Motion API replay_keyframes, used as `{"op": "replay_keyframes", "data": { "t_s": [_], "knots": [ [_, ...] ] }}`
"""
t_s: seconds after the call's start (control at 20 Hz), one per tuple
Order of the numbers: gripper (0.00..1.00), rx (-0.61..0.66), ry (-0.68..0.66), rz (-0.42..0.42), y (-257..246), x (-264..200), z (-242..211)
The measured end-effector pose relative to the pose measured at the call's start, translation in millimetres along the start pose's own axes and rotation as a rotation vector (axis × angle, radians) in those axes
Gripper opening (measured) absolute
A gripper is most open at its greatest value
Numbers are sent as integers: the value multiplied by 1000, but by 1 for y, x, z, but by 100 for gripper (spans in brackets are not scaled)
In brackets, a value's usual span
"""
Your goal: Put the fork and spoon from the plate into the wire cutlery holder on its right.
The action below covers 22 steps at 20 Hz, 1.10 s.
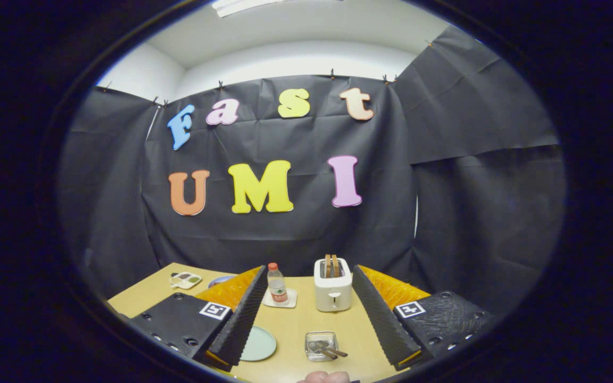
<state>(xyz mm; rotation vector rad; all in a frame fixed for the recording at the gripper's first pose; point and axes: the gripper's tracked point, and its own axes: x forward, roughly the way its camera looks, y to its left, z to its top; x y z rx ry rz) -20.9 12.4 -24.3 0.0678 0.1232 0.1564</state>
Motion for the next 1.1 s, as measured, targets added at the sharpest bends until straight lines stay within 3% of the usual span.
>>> {"op": "replay_keyframes", "data": {
  "t_s": [0.35, 1.1],
  "knots": [
    [96, 7, 15, -12, 1, 14, -8],
    [96, -8, -33, 34, 14, -7, 8]
  ]
}}
